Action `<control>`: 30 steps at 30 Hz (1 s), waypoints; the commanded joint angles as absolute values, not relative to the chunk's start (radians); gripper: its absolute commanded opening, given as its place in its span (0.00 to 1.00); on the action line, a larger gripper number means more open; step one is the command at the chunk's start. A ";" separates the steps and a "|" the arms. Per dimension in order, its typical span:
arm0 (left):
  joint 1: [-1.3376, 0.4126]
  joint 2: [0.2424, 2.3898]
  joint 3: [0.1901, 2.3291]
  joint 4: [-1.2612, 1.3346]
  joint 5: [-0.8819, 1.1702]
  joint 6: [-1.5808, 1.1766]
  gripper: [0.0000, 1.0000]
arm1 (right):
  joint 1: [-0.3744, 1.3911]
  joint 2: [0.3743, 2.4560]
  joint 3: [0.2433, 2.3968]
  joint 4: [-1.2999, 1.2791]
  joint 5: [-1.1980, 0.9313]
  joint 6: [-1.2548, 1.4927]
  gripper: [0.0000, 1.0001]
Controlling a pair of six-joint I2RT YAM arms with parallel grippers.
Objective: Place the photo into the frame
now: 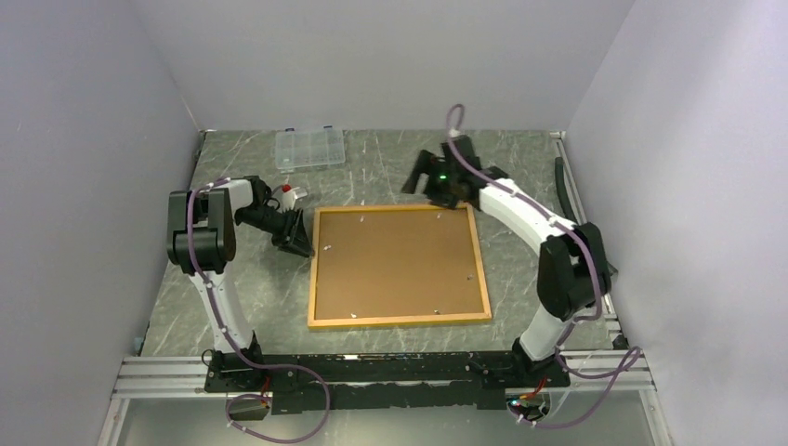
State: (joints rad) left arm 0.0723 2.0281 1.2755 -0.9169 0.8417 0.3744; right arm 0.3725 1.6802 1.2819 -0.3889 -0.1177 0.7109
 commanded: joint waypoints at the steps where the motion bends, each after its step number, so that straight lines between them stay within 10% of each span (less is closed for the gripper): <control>1: 0.070 2.057 1.295 -0.870 0.891 0.334 0.36 | 0.549 1.799 1.392 -0.338 -0.193 0.756 0.89; 9: 0.069 2.074 1.271 -0.837 0.910 0.316 0.20 | 0.713 2.047 1.540 -0.191 -0.350 0.948 0.76; 30: 0.071 2.043 1.251 -0.828 0.909 0.312 0.18 | 0.788 2.223 1.600 -0.074 -0.421 1.133 0.56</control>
State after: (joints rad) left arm 0.0738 2.0617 1.2682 -0.8715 0.9024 0.3084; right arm 0.7742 2.2017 1.5593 -0.1158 -0.3958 1.1007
